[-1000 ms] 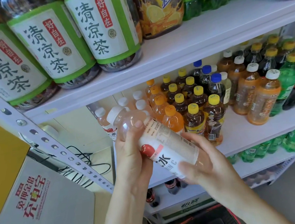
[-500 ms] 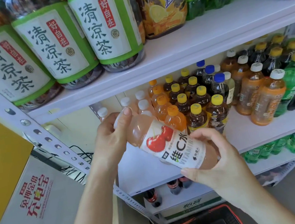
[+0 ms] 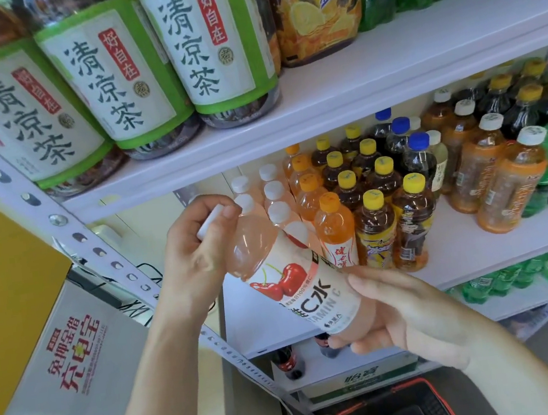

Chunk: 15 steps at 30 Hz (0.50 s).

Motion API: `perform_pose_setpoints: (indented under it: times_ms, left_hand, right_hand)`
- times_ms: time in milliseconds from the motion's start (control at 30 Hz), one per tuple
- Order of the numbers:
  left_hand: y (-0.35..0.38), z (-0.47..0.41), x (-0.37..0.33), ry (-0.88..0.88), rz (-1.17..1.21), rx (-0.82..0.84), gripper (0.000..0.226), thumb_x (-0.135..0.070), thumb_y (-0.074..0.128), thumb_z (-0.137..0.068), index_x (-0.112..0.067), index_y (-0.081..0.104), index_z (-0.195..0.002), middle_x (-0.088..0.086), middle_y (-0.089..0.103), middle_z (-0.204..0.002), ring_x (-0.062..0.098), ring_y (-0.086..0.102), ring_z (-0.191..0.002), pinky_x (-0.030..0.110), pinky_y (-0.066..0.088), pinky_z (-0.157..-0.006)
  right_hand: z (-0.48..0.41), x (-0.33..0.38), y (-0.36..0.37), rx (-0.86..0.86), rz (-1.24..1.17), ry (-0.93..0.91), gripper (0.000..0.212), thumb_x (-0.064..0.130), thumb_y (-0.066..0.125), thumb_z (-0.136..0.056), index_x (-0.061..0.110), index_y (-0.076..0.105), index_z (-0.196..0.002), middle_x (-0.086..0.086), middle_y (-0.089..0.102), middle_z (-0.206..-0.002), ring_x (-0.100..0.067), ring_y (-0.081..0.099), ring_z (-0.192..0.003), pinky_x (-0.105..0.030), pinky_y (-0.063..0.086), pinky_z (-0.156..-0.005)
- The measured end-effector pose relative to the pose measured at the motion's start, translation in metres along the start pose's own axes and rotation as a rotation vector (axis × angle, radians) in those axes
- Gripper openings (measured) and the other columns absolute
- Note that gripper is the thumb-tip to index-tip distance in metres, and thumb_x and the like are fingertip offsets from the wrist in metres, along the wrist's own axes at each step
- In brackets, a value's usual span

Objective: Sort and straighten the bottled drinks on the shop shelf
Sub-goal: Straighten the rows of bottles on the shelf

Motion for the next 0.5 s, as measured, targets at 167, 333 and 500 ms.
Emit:
perform_pose_setpoints:
  times_ms: [167, 333, 500]
  left_hand:
    - [-0.016, -0.006, 0.006, -0.134, -0.287, 0.026, 0.030, -0.053, 0.047, -0.082, -0.027, 0.060, -0.087, -0.011, 0.059, -0.066, 0.008, 0.054, -0.058, 0.025, 0.043, -0.055]
    - [-0.020, -0.004, 0.022, -0.273, -0.555, 0.074, 0.039, -0.054, 0.048, -0.097, -0.023, 0.065, -0.083, -0.009, 0.066, -0.066, 0.006, 0.061, -0.065, 0.029, 0.045, -0.060]
    - [-0.015, 0.003, 0.025, -0.251, -0.270, 0.058, 0.025, -0.036, 0.051, -0.100, -0.018, 0.062, -0.086, -0.013, 0.051, -0.045, 0.005, 0.037, -0.040, 0.013, 0.028, -0.040]
  right_hand:
    - [0.001, -0.006, 0.008, -0.169, 0.023, -0.263, 0.051, 0.024, 0.085, -0.068, 0.028, 0.065, -0.115, -0.006, 0.065, -0.122, -0.030, 0.066, -0.108, -0.045, 0.058, -0.081]
    - [0.010, 0.001, 0.010, -0.511, 0.555, -0.518, 0.066, 0.007, 0.090, -0.061, 0.040, 0.057, -0.108, 0.014, 0.058, -0.117, -0.003, 0.057, -0.105, -0.014, 0.049, -0.076]
    - [0.006, -0.006, 0.014, -0.599, 0.765, -0.609, 0.071, 0.005, 0.089, -0.058, 0.040, 0.050, -0.106, 0.022, 0.040, -0.118, 0.006, 0.043, -0.114, 0.000, 0.035, -0.084]
Point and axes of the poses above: each hand's wrist, its own z-axis away from the middle knuckle, its own y-axis out of the palm, x = y × z, the point moved 3 cm from there along -z, towards the middle knuckle
